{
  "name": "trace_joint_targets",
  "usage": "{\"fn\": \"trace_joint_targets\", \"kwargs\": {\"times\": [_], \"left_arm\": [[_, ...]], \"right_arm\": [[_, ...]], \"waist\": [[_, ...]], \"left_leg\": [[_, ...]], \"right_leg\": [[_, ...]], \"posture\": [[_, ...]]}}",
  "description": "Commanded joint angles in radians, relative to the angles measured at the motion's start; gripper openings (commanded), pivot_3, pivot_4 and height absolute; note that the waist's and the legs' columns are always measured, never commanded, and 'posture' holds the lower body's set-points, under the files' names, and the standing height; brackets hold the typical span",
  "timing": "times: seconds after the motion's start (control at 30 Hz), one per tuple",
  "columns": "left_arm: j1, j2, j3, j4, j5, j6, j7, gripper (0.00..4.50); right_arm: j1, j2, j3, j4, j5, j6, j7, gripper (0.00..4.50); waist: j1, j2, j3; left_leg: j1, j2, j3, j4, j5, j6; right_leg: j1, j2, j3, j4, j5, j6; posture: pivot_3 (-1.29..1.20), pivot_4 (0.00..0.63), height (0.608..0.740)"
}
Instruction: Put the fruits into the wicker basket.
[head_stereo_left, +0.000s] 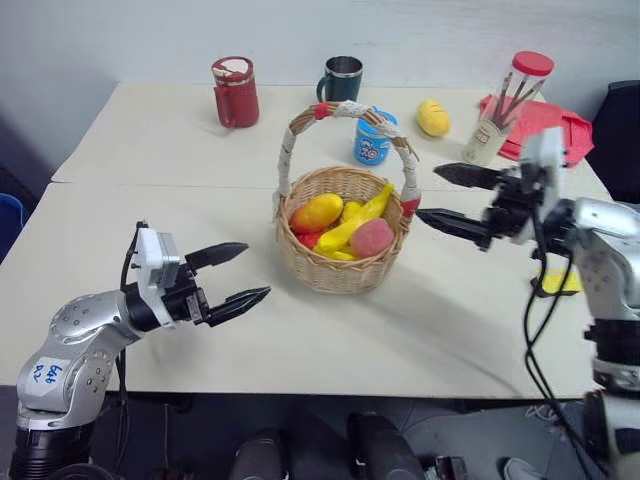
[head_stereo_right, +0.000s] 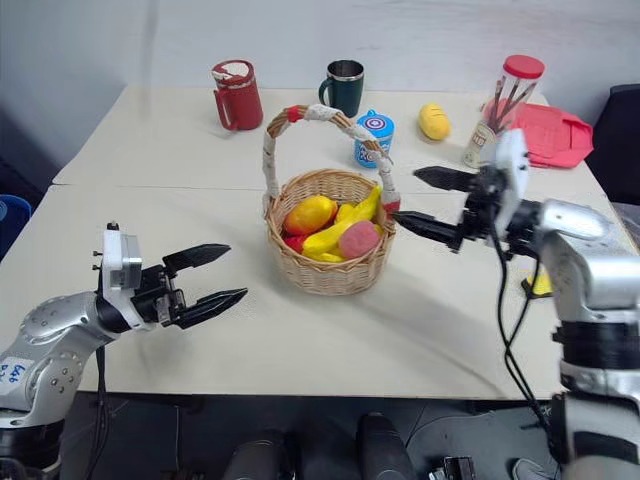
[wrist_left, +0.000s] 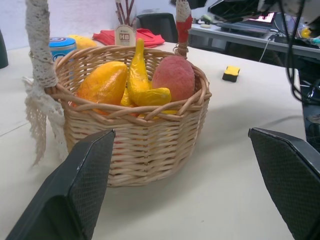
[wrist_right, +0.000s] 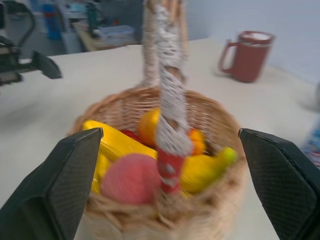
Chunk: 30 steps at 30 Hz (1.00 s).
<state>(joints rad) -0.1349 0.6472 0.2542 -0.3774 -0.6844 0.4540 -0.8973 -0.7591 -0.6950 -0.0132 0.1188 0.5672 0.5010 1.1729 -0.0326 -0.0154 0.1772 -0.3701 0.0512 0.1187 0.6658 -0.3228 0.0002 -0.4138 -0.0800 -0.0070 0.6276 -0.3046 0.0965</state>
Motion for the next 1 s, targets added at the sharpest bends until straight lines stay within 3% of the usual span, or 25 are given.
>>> {"fn": "trace_joint_targets", "kwargs": {"times": [0.03,0.1,0.23,0.47,0.63,0.77,0.87,1.0], "left_arm": [[-0.013,-0.003,0.001,-0.013,-0.015,-0.012,-0.001,4.50],[-0.020,-0.005,-0.004,-0.012,-0.012,-0.012,0.001,4.50],[-0.021,-0.006,0.002,-0.010,-0.009,-0.016,0.007,4.50],[-0.034,-0.012,-0.018,0.003,-0.003,-0.022,0.001,4.50],[-0.066,-0.020,-0.045,0.046,0.011,-0.039,-0.014,4.50],[-0.099,-0.028,-0.074,0.083,0.023,-0.050,-0.033,4.50],[-0.128,-0.029,-0.093,0.116,0.035,-0.059,-0.053,4.50],[-0.166,-0.031,-0.116,0.150,0.043,-0.066,-0.077,4.50]], "right_arm": [[-0.096,0.034,0.044,0.160,-0.059,-0.040,0.063,4.32],[-0.138,0.062,0.056,0.234,-0.080,-0.069,0.085,3.90],[-0.142,0.058,0.060,0.254,-0.092,-0.063,0.143,2.56],[0.002,-0.001,-0.081,0.046,-0.010,-0.004,0.081,0.28],[0.207,-0.081,-0.336,-0.217,0.120,0.168,-0.094,0.20],[0.362,-0.115,-0.532,-0.275,0.118,0.185,-0.224,0.20],[0.415,-0.111,-0.566,-0.230,0.032,0.103,-0.314,0.20],[0.423,-0.083,-0.511,-0.148,-0.047,0.015,-0.375,0.20]], "waist": [[0.004,0.000,0.000],[0.004,0.000,0.000],[0.004,0.000,0.000],[0.008,0.000,0.000],[0.011,0.000,0.000],[0.011,0.000,0.000],[0.008,0.000,0.000],[-0.004,0.000,0.000]], "left_leg": [[0.000,0.000,0.000,0.000,0.000,0.000],[-0.001,-0.001,0.000,0.000,0.000,0.000],[-0.003,-0.002,0.000,0.000,-0.001,0.002],[-0.004,-0.002,-0.001,0.000,-0.002,0.002],[-0.004,-0.002,-0.002,0.000,-0.002,0.002],[-0.004,-0.002,-0.001,0.000,-0.002,0.002],[-0.001,-0.003,0.000,0.000,-0.002,0.002],[0.001,-0.003,0.002,0.000,-0.001,0.002]], "right_leg": [[0.000,0.000,0.000,0.000,0.000,0.000],[0.000,0.000,-0.001,-0.001,0.000,0.000],[0.000,-0.001,-0.001,0.000,0.000,0.000],[0.000,-0.002,-0.004,-0.001,0.000,0.000],[0.000,-0.002,-0.005,-0.001,0.000,0.000],[0.000,-0.002,-0.004,-0.002,0.000,0.000],[0.002,-0.001,-0.003,-0.003,0.000,0.000],[0.001,0.001,0.000,-0.001,0.001,0.002]], "posture": [[0.00,0.150,0.740],[0.00,0.150,0.740],[0.00,0.150,0.740],[0.00,0.150,0.740],[0.00,0.150,0.740],[0.00,0.150,0.740],[0.00,0.150,0.740],[0.00,0.150,0.740]]}}
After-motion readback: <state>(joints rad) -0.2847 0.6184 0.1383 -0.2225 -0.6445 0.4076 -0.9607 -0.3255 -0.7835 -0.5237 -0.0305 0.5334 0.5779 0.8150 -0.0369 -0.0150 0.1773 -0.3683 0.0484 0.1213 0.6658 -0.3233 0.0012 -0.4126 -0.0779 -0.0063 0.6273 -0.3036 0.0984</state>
